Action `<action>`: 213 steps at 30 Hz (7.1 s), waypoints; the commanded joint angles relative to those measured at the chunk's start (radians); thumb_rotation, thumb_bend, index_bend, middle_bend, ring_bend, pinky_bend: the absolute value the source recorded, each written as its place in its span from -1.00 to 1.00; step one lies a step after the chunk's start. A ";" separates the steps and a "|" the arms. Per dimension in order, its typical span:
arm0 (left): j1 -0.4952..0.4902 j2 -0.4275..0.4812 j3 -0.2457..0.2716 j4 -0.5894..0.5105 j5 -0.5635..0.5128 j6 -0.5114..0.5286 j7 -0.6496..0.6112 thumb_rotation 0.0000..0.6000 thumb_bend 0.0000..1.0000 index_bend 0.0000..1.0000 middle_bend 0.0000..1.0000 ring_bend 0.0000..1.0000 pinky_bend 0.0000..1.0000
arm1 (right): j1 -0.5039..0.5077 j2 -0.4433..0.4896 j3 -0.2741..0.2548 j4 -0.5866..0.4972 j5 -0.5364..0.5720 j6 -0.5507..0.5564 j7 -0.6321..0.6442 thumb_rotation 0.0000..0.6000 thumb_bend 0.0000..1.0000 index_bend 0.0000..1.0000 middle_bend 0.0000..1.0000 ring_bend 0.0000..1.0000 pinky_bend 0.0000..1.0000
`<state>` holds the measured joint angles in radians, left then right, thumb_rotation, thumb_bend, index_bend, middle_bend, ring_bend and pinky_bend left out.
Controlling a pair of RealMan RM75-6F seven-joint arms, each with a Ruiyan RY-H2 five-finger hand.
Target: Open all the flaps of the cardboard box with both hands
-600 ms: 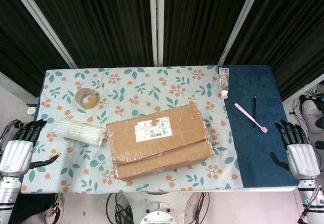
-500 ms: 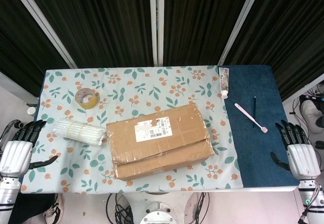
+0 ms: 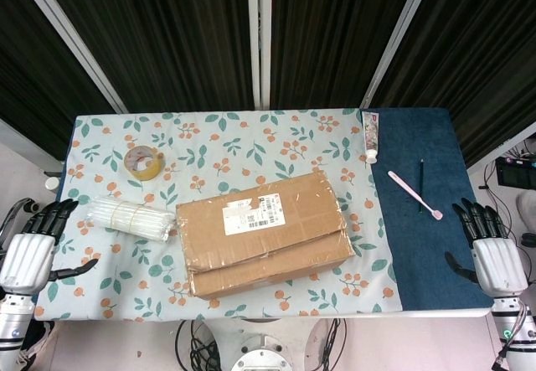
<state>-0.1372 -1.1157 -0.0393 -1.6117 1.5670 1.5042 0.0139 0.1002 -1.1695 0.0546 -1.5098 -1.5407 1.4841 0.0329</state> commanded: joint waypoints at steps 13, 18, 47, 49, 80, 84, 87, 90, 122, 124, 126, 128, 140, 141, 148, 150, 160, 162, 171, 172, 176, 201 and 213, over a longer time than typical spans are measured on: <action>-0.011 0.001 -0.001 -0.022 0.009 -0.011 -0.009 0.40 -0.94 -0.82 -0.79 -0.82 -0.58 | 0.015 -0.007 0.003 0.012 0.011 -0.029 0.003 1.00 -0.60 -1.00 -1.00 -1.00 -1.00; -0.020 0.019 0.015 -0.069 0.066 -0.005 -0.082 0.36 -0.94 -0.82 -0.79 -0.82 -0.58 | 0.013 -0.011 0.001 0.024 0.018 -0.035 0.015 1.00 -0.60 -1.00 -1.00 -1.00 -1.00; -0.265 -0.206 -0.059 -0.289 0.101 -0.273 0.312 0.01 -1.00 -0.82 -0.76 -0.82 -0.59 | 0.005 -0.012 0.003 0.064 0.032 -0.033 0.069 1.00 -0.60 -1.00 -1.00 -1.00 -1.00; -0.273 -0.228 -0.061 -0.280 0.094 -0.275 0.323 0.04 -1.00 -0.82 -0.76 -0.82 -0.59 | 0.005 -0.013 0.003 0.068 0.034 -0.037 0.073 1.00 -0.60 -1.00 -1.00 -1.00 -1.00; -0.306 -0.375 -0.068 -0.217 0.096 -0.202 0.443 0.61 -0.89 -0.83 -0.79 -0.82 -0.59 | 0.000 -0.012 0.009 0.094 0.041 -0.031 0.109 1.00 -0.60 -1.00 -1.00 -1.00 -1.00; -0.303 -0.384 -0.089 -0.208 0.117 -0.154 0.438 0.61 -0.78 -0.83 -0.79 -0.82 -0.59 | 0.000 -0.010 0.011 0.091 0.040 -0.029 0.109 1.00 -0.60 -1.00 -1.00 -1.00 -1.00; -0.309 -0.374 -0.115 -0.208 0.121 -0.136 0.438 0.76 -0.72 -0.83 -0.79 -0.82 -0.59 | 0.001 -0.008 0.012 0.087 0.038 -0.027 0.107 1.00 -0.60 -1.00 -1.00 -1.00 -1.00; -0.333 -0.351 -0.172 -0.204 0.099 -0.137 0.432 1.00 -0.65 -0.83 -0.79 -0.82 -0.59 | 0.002 -0.005 0.013 0.081 0.036 -0.024 0.102 1.00 -0.59 -1.00 -1.00 -1.00 -1.00; -0.391 -0.180 -0.356 -0.098 -0.297 -0.257 0.214 0.47 -0.95 -0.82 -0.77 -0.82 -0.59 | 0.008 0.016 0.028 0.072 -0.069 0.084 0.145 1.00 -0.59 -1.00 -1.00 -1.00 -1.00; -0.345 -0.095 -0.295 -0.109 -0.240 -0.279 0.140 0.44 -0.98 -0.79 -0.77 -0.82 -0.59 | 0.020 0.042 0.035 0.046 -0.098 0.098 0.112 1.00 -0.62 -1.00 -1.00 -1.00 -1.00; -0.291 -0.032 -0.236 -0.121 -0.189 -0.267 0.075 0.42 -1.00 -0.78 -0.77 -0.82 -0.59 | 0.040 0.079 0.042 -0.006 -0.131 0.098 0.090 1.00 -0.67 -1.00 -1.00 -1.00 -1.00; -0.246 0.007 -0.190 -0.130 -0.157 -0.244 0.031 0.42 -1.00 -0.78 -0.77 -0.82 -0.59 | 0.067 0.120 0.050 -0.062 -0.167 0.087 0.061 1.00 -0.70 -1.00 -1.00 -1.00 -1.00; -0.022 0.040 -0.012 -0.087 -0.099 -0.054 0.011 0.93 -0.81 -0.80 -0.76 -0.82 -0.59 | 0.406 0.226 0.183 -0.376 -0.187 -0.295 -0.073 1.00 -0.05 -0.88 -0.80 -1.00 -1.00; -0.012 0.035 -0.005 -0.081 -0.096 -0.046 0.002 0.93 -0.80 -0.80 -0.76 -0.82 -0.59 | 0.437 0.221 0.195 -0.391 -0.155 -0.347 -0.097 1.00 0.10 -0.85 -0.74 -1.00 -1.00; 0.029 0.009 0.021 -0.040 -0.068 -0.002 -0.038 0.91 -0.77 -0.80 -0.76 -0.82 -0.59 | 0.691 0.140 0.268 -0.447 0.218 -0.729 -0.291 1.00 0.58 -0.82 -0.68 -1.00 -1.00; 0.035 0.007 0.022 -0.035 -0.064 0.005 -0.045 0.92 -0.77 -0.80 -0.76 -0.82 -0.59 | 0.744 0.105 0.275 -0.435 0.301 -0.762 -0.345 1.00 0.64 -0.80 -0.67 -1.00 -1.00; 0.042 0.013 0.016 -0.003 -0.072 -0.002 -0.094 0.68 -0.63 -0.80 -0.75 -0.82 -0.59 | 0.981 -0.009 0.226 -0.393 0.683 -0.805 -0.543 1.00 0.98 -0.70 -0.65 -1.00 -1.00; 0.041 0.012 0.016 0.007 -0.070 -0.006 -0.109 0.63 -0.65 -0.80 -0.75 -0.82 -0.59 | 1.011 -0.020 0.212 -0.390 0.733 -0.794 -0.565 1.00 1.00 -0.69 -0.64 -1.00 -1.00; 0.039 0.009 0.010 0.036 -0.060 -0.006 -0.147 0.53 -0.68 -0.80 -0.75 -0.82 -0.59 | 1.106 -0.061 0.153 -0.377 0.874 -0.742 -0.613 1.00 1.00 -0.69 -0.63 -1.00 -1.00; 0.040 0.009 0.009 0.038 -0.059 -0.006 -0.149 0.52 -0.68 -0.80 -0.75 -0.82 -0.59 | 1.112 -0.063 0.148 -0.378 0.881 -0.738 -0.612 1.00 1.00 -0.69 -0.63 -1.00 -1.00; 0.043 0.009 0.008 0.042 -0.059 -0.002 -0.155 0.51 -0.68 -0.80 -0.75 -0.82 -0.59 | 1.124 -0.060 0.137 -0.388 0.887 -0.721 -0.605 1.00 1.00 -0.69 -0.60 -1.00 -1.00; 0.047 0.002 0.007 0.055 -0.059 -0.012 -0.176 0.48 -0.68 -0.80 -0.75 -0.82 -0.59 | 1.085 0.026 0.144 -0.489 0.798 -0.695 -0.431 1.00 1.00 -1.00 -0.24 -1.00 -1.00; 0.033 0.006 0.003 0.039 -0.059 -0.035 -0.167 0.48 -0.68 -0.80 -0.75 -0.82 -0.59 | 0.994 0.245 0.197 -0.636 0.720 -0.794 -0.216 1.00 1.00 -1.00 -0.02 -0.95 -1.00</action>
<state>-0.1033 -1.1098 -0.0362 -1.5723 1.5076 1.4697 -0.1539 1.1146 -0.9576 0.2406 -2.1202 -0.8020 0.7136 -0.2142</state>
